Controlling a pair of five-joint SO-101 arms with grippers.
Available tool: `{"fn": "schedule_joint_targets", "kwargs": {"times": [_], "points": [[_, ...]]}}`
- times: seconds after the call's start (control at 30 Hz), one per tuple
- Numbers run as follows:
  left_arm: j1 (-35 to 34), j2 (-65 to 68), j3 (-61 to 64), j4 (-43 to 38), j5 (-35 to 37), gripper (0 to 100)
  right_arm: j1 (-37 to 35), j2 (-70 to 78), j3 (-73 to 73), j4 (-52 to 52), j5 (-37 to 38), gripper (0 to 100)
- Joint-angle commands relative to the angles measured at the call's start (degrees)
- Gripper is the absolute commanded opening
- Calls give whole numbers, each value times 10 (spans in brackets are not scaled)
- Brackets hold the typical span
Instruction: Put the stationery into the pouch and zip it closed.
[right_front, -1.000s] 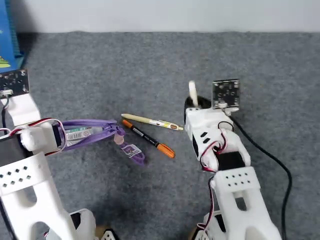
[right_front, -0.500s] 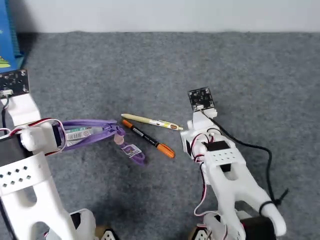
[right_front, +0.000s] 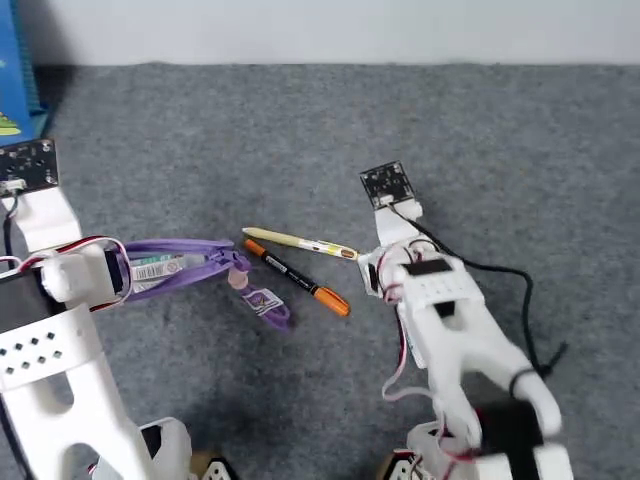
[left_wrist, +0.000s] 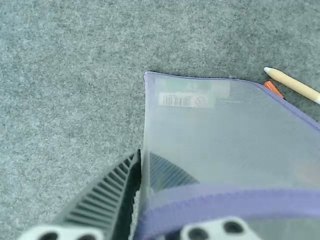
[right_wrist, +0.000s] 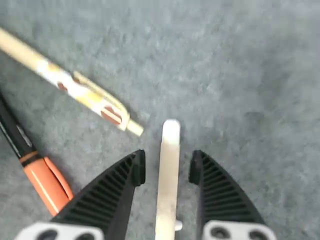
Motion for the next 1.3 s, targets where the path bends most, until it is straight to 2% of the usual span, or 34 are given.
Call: {"fn": "schedule_joint_targets", "kwargs": {"times": [0.0,0.13,0.3,0.43,0.57,0.63,0.77,1.03,1.17,1.27], "points": [[0,-2,0,0,-4,11,1,72,-135,108,-2,126],[2,-2,0,0,-4,11,9,165,-273,226,-18,125],[0,-2,0,0,-4,11,13,271,-389,292,-16,122],[0,-2,0,0,-4,11,13,328,-433,328,-14,118],[1,-2,0,0,-4,11,12,339,-455,356,11,3],[2,-2,0,0,-4,12,14,334,-462,373,23,20],[2,-2,0,0,-4,12,13,276,-466,425,25,8],[2,-2,0,0,-4,12,7,65,-464,511,25,8],[3,-2,0,0,-4,12,-29,-54,-464,538,18,8],[3,-2,0,0,-4,12,-75,-146,-466,539,-27,8]]}}
